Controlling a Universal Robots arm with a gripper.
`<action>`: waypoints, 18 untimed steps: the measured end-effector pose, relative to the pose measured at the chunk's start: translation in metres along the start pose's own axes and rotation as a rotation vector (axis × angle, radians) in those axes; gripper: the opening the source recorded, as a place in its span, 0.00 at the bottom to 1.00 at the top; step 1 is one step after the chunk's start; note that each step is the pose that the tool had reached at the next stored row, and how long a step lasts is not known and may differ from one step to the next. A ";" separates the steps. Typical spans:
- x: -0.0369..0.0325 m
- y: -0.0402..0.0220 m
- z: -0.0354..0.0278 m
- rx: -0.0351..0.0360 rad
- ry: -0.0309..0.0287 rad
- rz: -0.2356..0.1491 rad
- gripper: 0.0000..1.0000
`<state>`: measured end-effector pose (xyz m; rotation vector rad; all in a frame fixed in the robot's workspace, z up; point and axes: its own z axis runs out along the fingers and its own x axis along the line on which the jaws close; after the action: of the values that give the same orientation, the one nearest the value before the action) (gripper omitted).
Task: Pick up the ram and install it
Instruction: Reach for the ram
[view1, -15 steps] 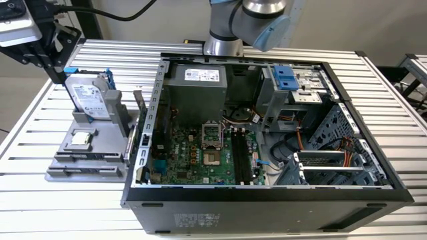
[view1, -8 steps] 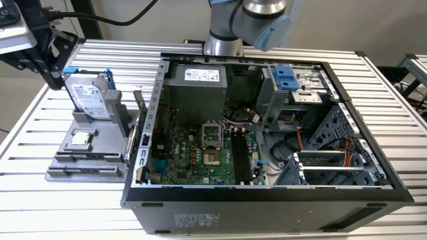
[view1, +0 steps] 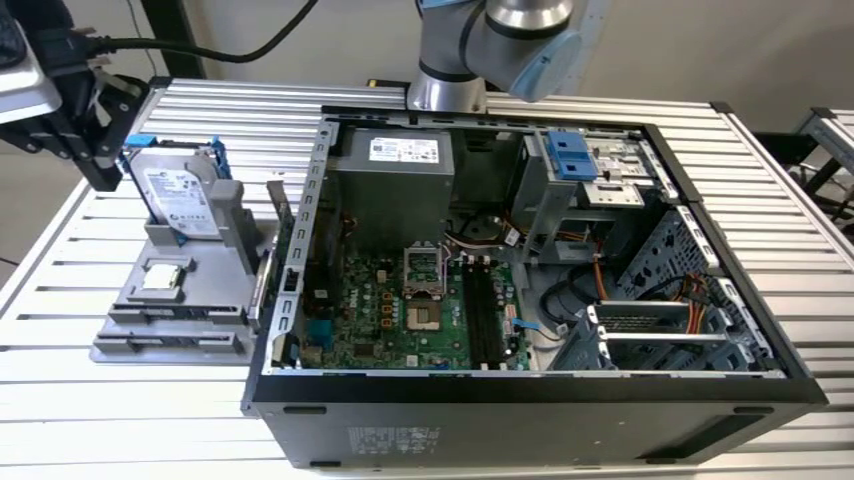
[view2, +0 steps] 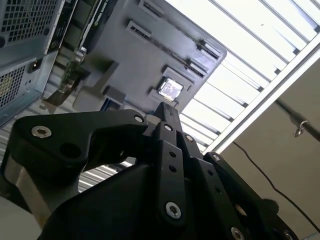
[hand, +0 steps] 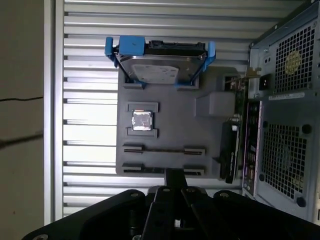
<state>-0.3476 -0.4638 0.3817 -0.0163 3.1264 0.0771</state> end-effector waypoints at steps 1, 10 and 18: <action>0.0001 -0.0018 0.0002 -0.0001 -0.0001 0.000 0.00; 0.0009 -0.0159 0.0017 0.0000 0.0000 0.000 0.00; 0.0011 -0.0200 0.0023 0.0000 0.0001 -0.001 0.00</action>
<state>-0.3484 -0.4837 0.3783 -0.0181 3.1265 0.0771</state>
